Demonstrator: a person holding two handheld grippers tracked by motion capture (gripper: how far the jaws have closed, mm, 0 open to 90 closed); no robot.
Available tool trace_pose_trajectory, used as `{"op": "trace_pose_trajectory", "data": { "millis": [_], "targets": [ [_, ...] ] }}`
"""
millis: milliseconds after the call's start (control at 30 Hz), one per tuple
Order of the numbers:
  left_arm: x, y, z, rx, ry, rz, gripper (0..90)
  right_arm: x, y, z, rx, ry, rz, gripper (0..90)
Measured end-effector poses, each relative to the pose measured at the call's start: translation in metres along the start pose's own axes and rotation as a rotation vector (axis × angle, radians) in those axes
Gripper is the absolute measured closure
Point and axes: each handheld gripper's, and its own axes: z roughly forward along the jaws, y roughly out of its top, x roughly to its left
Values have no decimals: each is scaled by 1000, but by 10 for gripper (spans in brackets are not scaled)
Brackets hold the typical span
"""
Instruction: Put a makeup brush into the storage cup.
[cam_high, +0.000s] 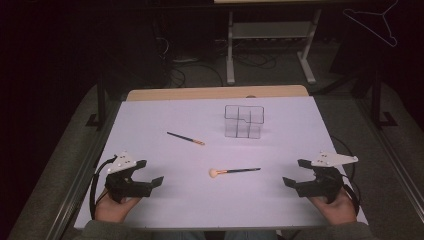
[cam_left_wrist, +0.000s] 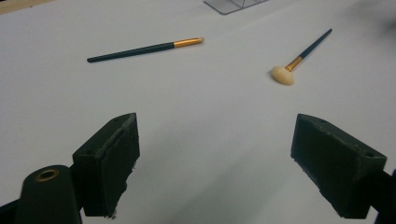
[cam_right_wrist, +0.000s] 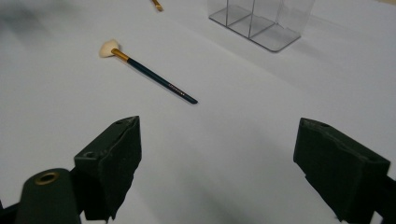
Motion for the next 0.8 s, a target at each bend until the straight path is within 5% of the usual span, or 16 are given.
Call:
{"op": "trace_pose_trajectory", "data": {
  "millis": [533,800],
  "targets": [
    [6,2,3,9,-34,3,157,-3,3,-2,-21,-7,17,142],
    [18,29,1,24,-52,66,161,-2,4,3,-5,3,17,142]
  ]
}}
